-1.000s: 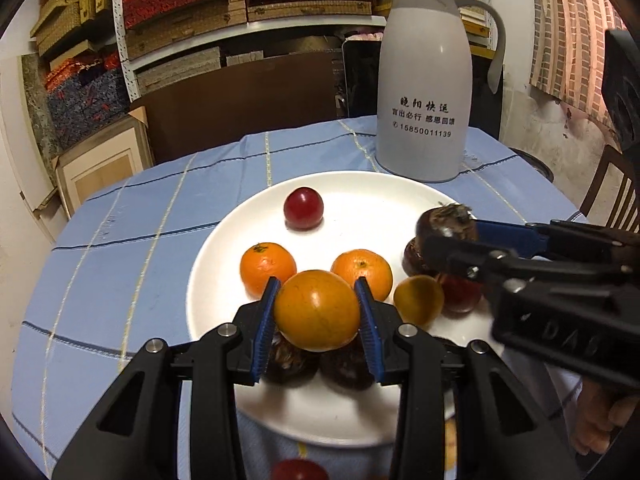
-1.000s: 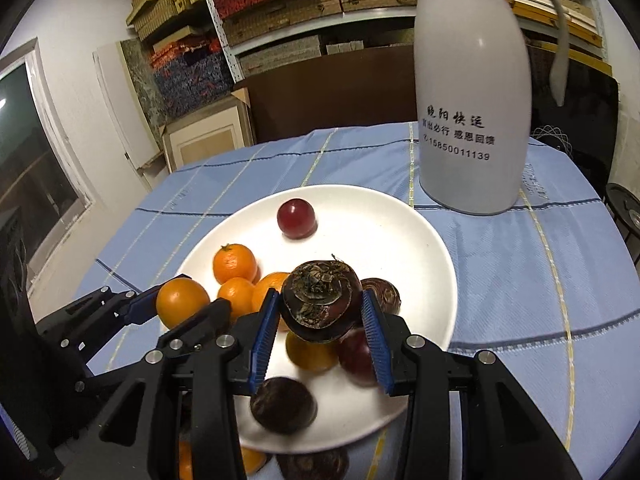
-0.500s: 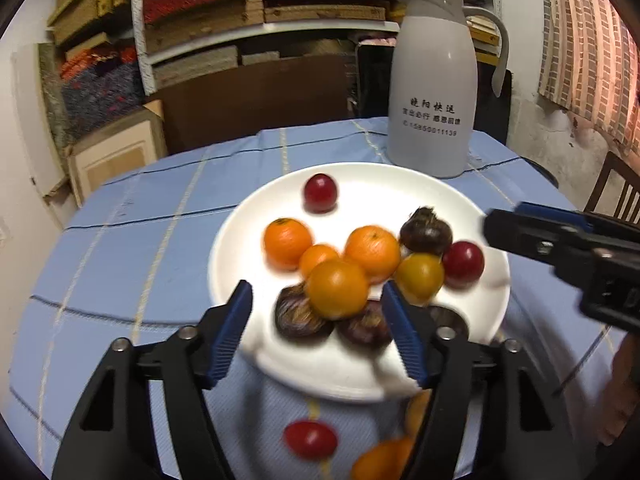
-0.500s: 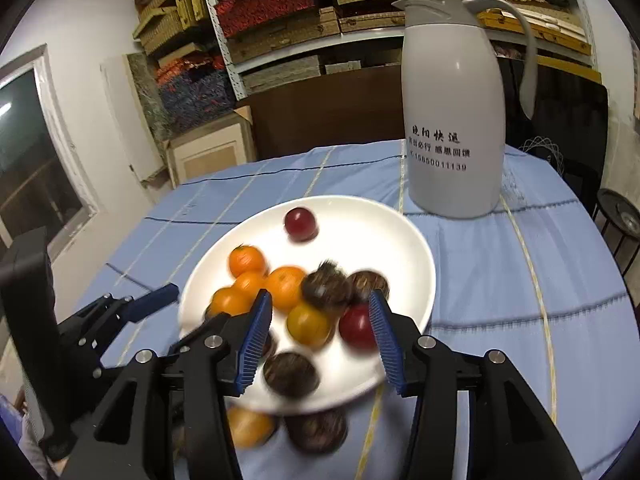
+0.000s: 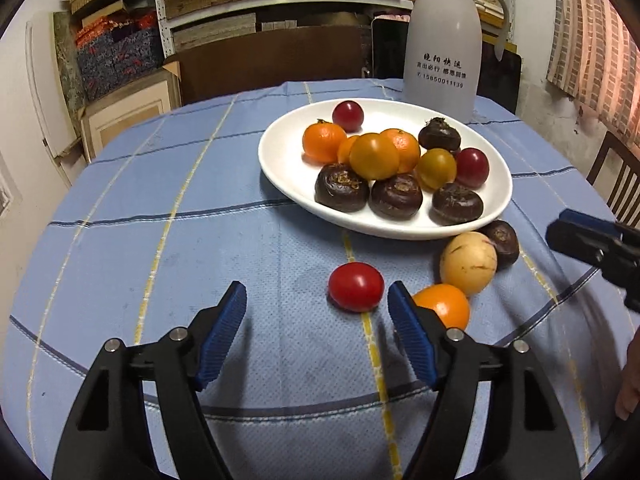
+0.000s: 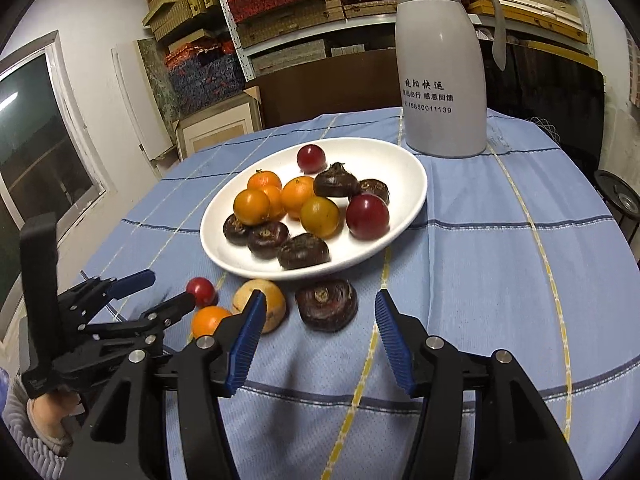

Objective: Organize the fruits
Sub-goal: 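Withdraw both open tools from the plate, then grasp a red cherry tomato with the left tool while the right tool grasps a water chestnut, then carry the tomato and water chestnut onto the plate while both tools open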

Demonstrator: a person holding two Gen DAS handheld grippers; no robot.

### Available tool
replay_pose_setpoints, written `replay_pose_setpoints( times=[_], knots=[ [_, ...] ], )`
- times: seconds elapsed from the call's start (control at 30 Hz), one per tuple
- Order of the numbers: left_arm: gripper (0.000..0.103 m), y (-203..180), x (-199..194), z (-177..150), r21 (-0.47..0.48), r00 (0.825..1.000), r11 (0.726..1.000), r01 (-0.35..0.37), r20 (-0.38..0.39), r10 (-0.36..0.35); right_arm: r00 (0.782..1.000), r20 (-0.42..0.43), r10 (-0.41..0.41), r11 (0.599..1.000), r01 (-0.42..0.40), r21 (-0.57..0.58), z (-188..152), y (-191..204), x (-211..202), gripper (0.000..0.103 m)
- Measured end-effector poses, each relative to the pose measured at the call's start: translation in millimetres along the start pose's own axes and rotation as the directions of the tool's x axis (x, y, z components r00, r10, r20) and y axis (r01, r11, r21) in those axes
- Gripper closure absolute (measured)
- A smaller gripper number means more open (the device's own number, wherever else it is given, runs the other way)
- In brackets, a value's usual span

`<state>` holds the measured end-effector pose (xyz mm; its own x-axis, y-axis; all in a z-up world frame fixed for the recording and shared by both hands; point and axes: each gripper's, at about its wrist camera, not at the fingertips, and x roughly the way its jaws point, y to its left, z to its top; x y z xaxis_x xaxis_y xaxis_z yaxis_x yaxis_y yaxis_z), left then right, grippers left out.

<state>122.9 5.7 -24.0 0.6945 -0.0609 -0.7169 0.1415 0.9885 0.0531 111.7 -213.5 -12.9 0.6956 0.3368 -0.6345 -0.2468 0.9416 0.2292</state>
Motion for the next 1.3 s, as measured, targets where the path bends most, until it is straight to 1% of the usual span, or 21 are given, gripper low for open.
replay_pose_setpoints(
  times=[0.1,0.23,0.27,0.3,0.33,0.4,0.43,0.47,0.5,0.53,0.6,0.77,0.8,0.83,0.87,1.03,1.13,1.2,1.3],
  knots=[
    [0.032,1,8,1,0.001,1.000,1.000,0.010,-0.022,-0.010,1.000,-0.014,-0.007,1.000,0.007,-0.013,-3,2,3,0.046],
    [0.032,4,17,8,-0.008,0.999,0.999,0.040,-0.034,-0.040,0.999,-0.038,-0.021,1.000,0.020,-0.016,-4,1,10,0.046],
    [0.034,4,18,9,-0.010,0.998,0.999,0.048,-0.036,-0.048,0.999,-0.042,-0.027,1.000,0.027,-0.015,-4,0,11,0.046],
    [0.038,5,20,10,-0.013,0.997,0.998,0.062,-0.039,-0.063,0.998,-0.048,-0.034,0.999,0.034,-0.013,-4,-2,13,0.046],
    [0.041,5,21,11,-0.014,0.996,0.997,0.073,-0.043,-0.074,0.998,-0.052,-0.040,0.999,0.040,-0.012,-5,-3,15,0.046],
    [0.052,5,24,13,-0.018,0.993,0.995,0.102,-0.049,-0.103,0.996,-0.067,-0.064,0.998,0.063,-0.018,-6,-4,20,0.046],
    [0.055,4,25,14,-0.016,0.992,0.994,0.111,-0.050,-0.112,0.994,-0.080,-0.079,0.997,0.077,-0.029,-7,-3,24,0.046],
    [0.061,3,25,14,-0.010,0.992,0.993,0.119,-0.049,-0.119,0.992,-0.087,-0.086,0.996,0.083,-0.038,-8,-2,26,0.046],
    [0.069,1,25,14,-0.002,0.991,0.992,0.128,-0.050,-0.128,0.991,-0.094,-0.095,0.995,0.091,-0.051,-9,-1,29,0.046],
    [0.071,-2,25,14,0.007,0.990,0.991,0.134,-0.050,-0.133,0.989,-0.099,-0.108,0.992,0.101,-0.072,-10,3,34,0.046],
    [0.071,-6,23,13,0.031,0.992,0.993,0.117,-0.042,-0.116,0.988,-0.107,-0.113,0.990,0.104,-0.090,-8,6,39,0.046],
    [0.071,-9,22,13,0.037,0.992,0.992,0.123,-0.039,-0.122,0.984,-0.136,-0.113,0.991,0.101,-0.093,0,7,57,0.046],
    [0.071,-9,21,13,0.038,0.992,0.991,0.125,-0.038,-0.123,0.984,-0.143,-0.109,0.991,0.097,-0.091,0,7,60,0.048],
    [0.071,-10,21,13,0.040,0.992,0.991,0.126,-0.037,-0.125,0.984,-0.153,-0.096,0.993,0.084,-0.085,1,7,63,0.052],
    [0.071,-10,20,13,0.044,0.992,0.991,0.127,-0.034,-0.125,0.984,-0.151,-0.090,0.993,0.078,-0.086,2,7,64,0.058],
    [0.071,-13,11,10,0.050,0.991,0.990,0.131,-0.018,-0.130,0.987,-0.144,-0.065,0.992,0.049,-0.112,-1,14,58,0.059],
    [0.071,-12,-4,12,0.043,0.992,0.991,0.123,0.020,-0.124,0.992,-0.109,-0.060,0.992,0.047,-0.119,-2,15,40,0.059],
    [0.071,-8,-19,22,0.027,0.990,0.991,0.131,0.056,-0.133,0.997,-0.056,-0.049,0.995,0.044,-0.090,2,10,21,0.059],
    [0.072,-5,-30,43,0.028,0.988,0.991,0.129,0.086,-0.131,0.999,0.022,-0.038,0.999,0.039,-0.034,21,-1,-3,0.059]
  ],
)
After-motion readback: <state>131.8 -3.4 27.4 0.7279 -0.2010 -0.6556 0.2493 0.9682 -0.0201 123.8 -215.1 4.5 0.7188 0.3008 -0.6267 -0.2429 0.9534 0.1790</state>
